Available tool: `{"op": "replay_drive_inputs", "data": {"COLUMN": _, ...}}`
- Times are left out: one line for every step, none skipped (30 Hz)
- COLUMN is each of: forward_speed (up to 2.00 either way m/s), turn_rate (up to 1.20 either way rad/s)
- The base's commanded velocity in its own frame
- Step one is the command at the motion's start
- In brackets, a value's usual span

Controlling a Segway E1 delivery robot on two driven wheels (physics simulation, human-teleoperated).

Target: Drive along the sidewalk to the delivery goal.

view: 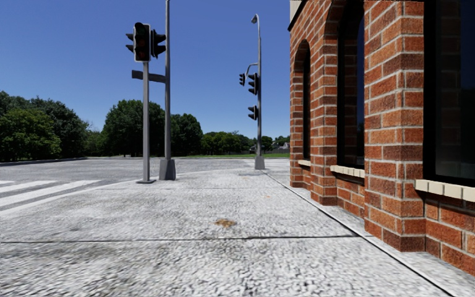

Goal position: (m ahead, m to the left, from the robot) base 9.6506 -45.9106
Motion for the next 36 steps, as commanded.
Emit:
{"op": "replay_drive_inputs", "data": {"forward_speed": 2.00, "turn_rate": 0.00}}
{"op": "replay_drive_inputs", "data": {"forward_speed": 2.00, "turn_rate": 0.00}}
{"op": "replay_drive_inputs", "data": {"forward_speed": 2.00, "turn_rate": 0.00}}
{"op": "replay_drive_inputs", "data": {"forward_speed": 2.00, "turn_rate": 0.00}}
{"op": "replay_drive_inputs", "data": {"forward_speed": 2.00, "turn_rate": 0.00}}
{"op": "replay_drive_inputs", "data": {"forward_speed": 2.00, "turn_rate": 0.00}}
{"op": "replay_drive_inputs", "data": {"forward_speed": 2.00, "turn_rate": 0.00}}
{"op": "replay_drive_inputs", "data": {"forward_speed": 2.00, "turn_rate": 0.00}}
{"op": "replay_drive_inputs", "data": {"forward_speed": 2.00, "turn_rate": 0.00}}
{"op": "replay_drive_inputs", "data": {"forward_speed": 2.00, "turn_rate": 0.00}}
{"op": "replay_drive_inputs", "data": {"forward_speed": 2.00, "turn_rate": 0.00}}
{"op": "replay_drive_inputs", "data": {"forward_speed": 2.00, "turn_rate": 0.00}}
{"op": "replay_drive_inputs", "data": {"forward_speed": 2.00, "turn_rate": 0.00}}
{"op": "replay_drive_inputs", "data": {"forward_speed": 2.00, "turn_rate": 0.00}}
{"op": "replay_drive_inputs", "data": {"forward_speed": 2.00, "turn_rate": 0.00}}
{"op": "replay_drive_inputs", "data": {"forward_speed": 2.00, "turn_rate": 0.00}}
{"op": "replay_drive_inputs", "data": {"forward_speed": 2.00, "turn_rate": 0.00}}
{"op": "replay_drive_inputs", "data": {"forward_speed": 2.00, "turn_rate": 0.00}}
{"op": "replay_drive_inputs", "data": {"forward_speed": 2.00, "turn_rate": 0.00}}
{"op": "replay_drive_inputs", "data": {"forward_speed": 2.00, "turn_rate": 0.00}}
{"op": "replay_drive_inputs", "data": {"forward_speed": 2.00, "turn_rate": 0.00}}
{"op": "replay_drive_inputs", "data": {"forward_speed": 2.00, "turn_rate": 0.00}}
{"op": "replay_drive_inputs", "data": {"forward_speed": 2.00, "turn_rate": 0.00}}
{"op": "replay_drive_inputs", "data": {"forward_speed": 2.00, "turn_rate": 0.00}}
{"op": "replay_drive_inputs", "data": {"forward_speed": 2.00, "turn_rate": 0.00}}
{"op": "replay_drive_inputs", "data": {"forward_speed": 2.00, "turn_rate": 0.00}}
{"op": "replay_drive_inputs", "data": {"forward_speed": 2.00, "turn_rate": 0.00}}
{"op": "replay_drive_inputs", "data": {"forward_speed": 2.00, "turn_rate": 0.00}}
{"op": "replay_drive_inputs", "data": {"forward_speed": 2.00, "turn_rate": 0.00}}
{"op": "replay_drive_inputs", "data": {"forward_speed": 2.00, "turn_rate": 0.00}}
{"op": "replay_drive_inputs", "data": {"forward_speed": 2.00, "turn_rate": 0.00}}
{"op": "replay_drive_inputs", "data": {"forward_speed": 2.00, "turn_rate": 0.00}}
{"op": "replay_drive_inputs", "data": {"forward_speed": 2.00, "turn_rate": 0.00}}
{"op": "replay_drive_inputs", "data": {"forward_speed": 2.00, "turn_rate": 0.00}}
{"op": "replay_drive_inputs", "data": {"forward_speed": 2.00, "turn_rate": 0.00}}
{"op": "replay_drive_inputs", "data": {"forward_speed": 2.00, "turn_rate": 0.00}}
